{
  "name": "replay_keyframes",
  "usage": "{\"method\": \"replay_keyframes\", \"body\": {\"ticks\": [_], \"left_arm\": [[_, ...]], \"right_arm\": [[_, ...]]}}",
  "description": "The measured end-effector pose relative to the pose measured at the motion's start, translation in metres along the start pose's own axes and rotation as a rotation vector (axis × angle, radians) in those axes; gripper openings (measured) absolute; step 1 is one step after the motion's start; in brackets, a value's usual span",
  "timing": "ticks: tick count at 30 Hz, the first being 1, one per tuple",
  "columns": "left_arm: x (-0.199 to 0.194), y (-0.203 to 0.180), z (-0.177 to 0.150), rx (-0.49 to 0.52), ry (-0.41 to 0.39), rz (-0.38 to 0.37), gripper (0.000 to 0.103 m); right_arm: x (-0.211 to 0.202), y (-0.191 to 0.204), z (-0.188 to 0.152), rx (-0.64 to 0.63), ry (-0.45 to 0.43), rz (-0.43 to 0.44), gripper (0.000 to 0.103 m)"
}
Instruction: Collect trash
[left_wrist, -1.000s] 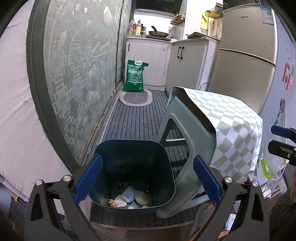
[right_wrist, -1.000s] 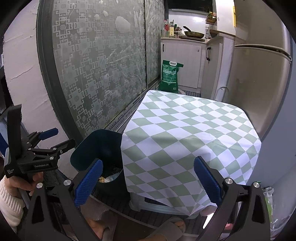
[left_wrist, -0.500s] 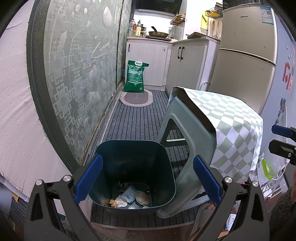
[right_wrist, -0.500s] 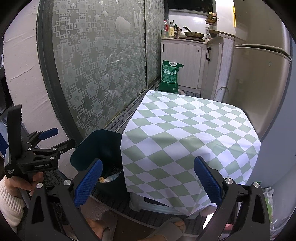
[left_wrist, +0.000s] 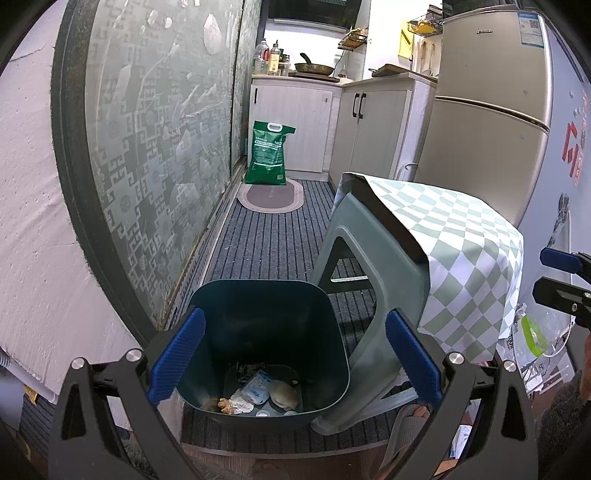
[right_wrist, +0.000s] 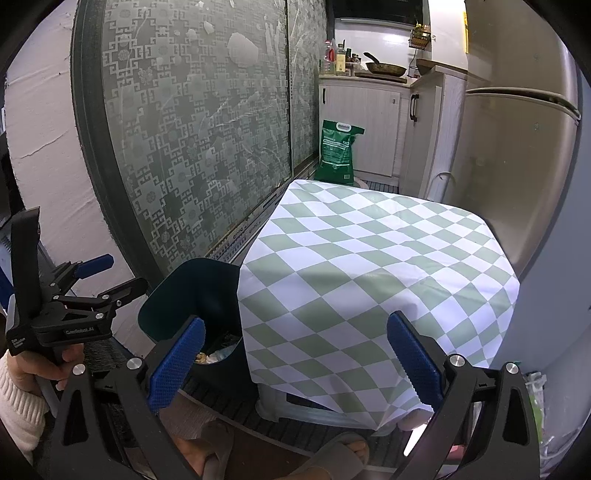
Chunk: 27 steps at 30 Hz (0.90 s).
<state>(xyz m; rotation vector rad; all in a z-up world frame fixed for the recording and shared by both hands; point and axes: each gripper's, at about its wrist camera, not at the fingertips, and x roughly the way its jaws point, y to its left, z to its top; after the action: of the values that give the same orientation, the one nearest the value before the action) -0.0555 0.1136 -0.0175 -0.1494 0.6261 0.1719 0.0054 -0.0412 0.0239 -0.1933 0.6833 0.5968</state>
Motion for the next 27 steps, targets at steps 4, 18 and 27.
{"method": "replay_keyframes", "body": {"ticks": [4, 18, 27], "left_arm": [[-0.0008, -0.0002, 0.0002, -0.002, 0.0, -0.001, 0.1], [-0.0006, 0.0002, 0.0003, -0.002, 0.0, -0.001, 0.1], [-0.0007, -0.0001, 0.0006, -0.003, 0.0, -0.001, 0.1]], "right_arm": [[0.0007, -0.0007, -0.0004, 0.002, 0.001, -0.001, 0.099], [0.0014, -0.0017, -0.001, 0.001, 0.001, -0.002, 0.099], [0.0018, -0.0022, -0.0016, 0.002, 0.001, -0.001, 0.099]]}}
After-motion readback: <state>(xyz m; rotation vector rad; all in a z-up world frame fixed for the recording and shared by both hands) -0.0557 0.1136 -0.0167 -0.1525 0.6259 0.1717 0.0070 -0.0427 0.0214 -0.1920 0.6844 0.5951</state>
